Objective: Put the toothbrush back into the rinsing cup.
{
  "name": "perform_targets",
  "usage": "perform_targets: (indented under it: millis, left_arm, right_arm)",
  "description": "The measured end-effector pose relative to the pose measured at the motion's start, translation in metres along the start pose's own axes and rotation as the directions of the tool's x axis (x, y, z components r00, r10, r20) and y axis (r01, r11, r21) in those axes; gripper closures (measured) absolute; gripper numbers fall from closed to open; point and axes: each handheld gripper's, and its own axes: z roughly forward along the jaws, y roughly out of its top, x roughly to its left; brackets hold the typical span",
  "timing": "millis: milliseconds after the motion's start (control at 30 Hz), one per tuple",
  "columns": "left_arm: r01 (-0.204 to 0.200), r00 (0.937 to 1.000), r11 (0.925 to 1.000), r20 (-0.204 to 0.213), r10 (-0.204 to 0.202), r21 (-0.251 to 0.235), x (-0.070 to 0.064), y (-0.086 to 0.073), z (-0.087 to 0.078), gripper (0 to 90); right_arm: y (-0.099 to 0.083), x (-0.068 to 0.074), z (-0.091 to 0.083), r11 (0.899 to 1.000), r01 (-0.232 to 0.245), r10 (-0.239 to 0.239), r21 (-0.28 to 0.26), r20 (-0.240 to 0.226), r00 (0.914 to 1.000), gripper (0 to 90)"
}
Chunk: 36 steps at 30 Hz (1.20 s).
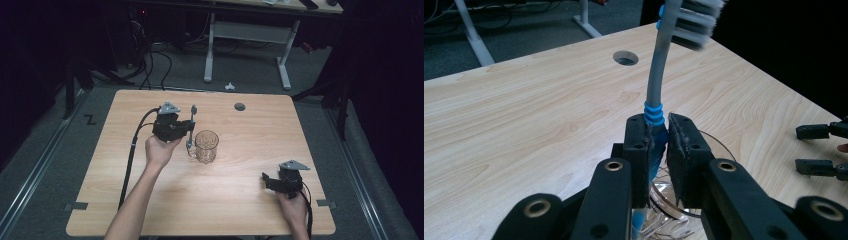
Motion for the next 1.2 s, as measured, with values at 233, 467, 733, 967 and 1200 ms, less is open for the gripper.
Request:
perform_targets:
  millis: [233,467,733,967,1200]
  left_arm:
    - [-0.001,1.0,1.0,-0.001,0.001,0.003,0.001,-0.002,-0.001,79.1]
    - [0.009,1.0,1.0,-0.002,-0.009,0.0,0.002,-0.007,-0.003,79.0]
    - [0.002,1.0,1.0,-0.008,-0.002,0.008,0.002,-0.01,-0.003,79.1]
    - [0.021,0.9998,0.9997,-0.006,-0.021,0.007,0.005,-0.017,-0.003,79.1]
    - [0.032,0.9995,0.9994,-0.003,-0.032,0.012,0.007,-0.023,-0.001,79.1]
  right_arm:
    - [0.0,0.0,0.0,1.0,0.0,0.0,0.0,0.0,1.0,22.2]
    - [0.0,0.0,0.0,1.0,0.0,0.0,0.0,0.0,1.0,22.1]
    - [0.0,0.0,0.0,1.0,0.0,0.0,0.0,0.0,1.0,22.2]
    - [0.0,0.0,0.0,1.0,0.0,0.0,0.0,0.0,1.0,22.1]
    - [0.0,0.0,0.0,1.0,0.0,0.0,0.0,-0.001,1.0,22.1]
